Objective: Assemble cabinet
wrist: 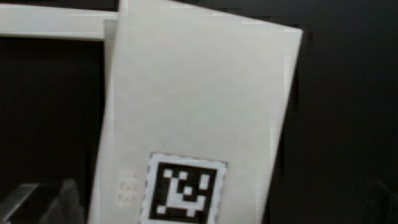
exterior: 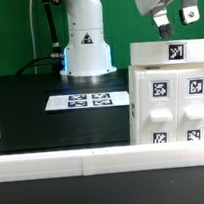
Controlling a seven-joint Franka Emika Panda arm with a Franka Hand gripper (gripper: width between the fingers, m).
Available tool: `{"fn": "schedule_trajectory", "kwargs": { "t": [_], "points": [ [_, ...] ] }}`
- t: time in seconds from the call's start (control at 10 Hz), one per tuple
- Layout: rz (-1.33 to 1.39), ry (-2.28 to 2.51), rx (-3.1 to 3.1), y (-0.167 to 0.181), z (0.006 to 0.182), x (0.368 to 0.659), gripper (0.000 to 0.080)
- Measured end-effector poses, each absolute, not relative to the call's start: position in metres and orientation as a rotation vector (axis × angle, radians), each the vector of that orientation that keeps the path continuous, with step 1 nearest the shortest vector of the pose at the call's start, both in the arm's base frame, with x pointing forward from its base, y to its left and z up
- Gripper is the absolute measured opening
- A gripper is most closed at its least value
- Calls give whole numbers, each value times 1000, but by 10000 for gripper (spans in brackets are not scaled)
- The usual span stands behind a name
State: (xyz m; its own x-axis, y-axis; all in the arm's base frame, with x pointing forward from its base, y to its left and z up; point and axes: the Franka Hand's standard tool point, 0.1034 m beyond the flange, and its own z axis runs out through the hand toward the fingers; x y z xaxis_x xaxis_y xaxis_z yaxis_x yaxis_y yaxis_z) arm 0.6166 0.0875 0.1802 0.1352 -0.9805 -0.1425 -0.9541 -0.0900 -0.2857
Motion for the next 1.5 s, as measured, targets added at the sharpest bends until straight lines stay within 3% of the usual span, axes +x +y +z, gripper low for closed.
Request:
{"fn": "schedule_trajectory", "kwargs": {
  "t": [0.5,1.1,1.5],
  "points": [
    [-79,1450,-2541,108,188,613,797],
    [-142,884,-2802,108,188,613,797],
    [-170,160,-3019,109,185,611,797]
  ]
}}
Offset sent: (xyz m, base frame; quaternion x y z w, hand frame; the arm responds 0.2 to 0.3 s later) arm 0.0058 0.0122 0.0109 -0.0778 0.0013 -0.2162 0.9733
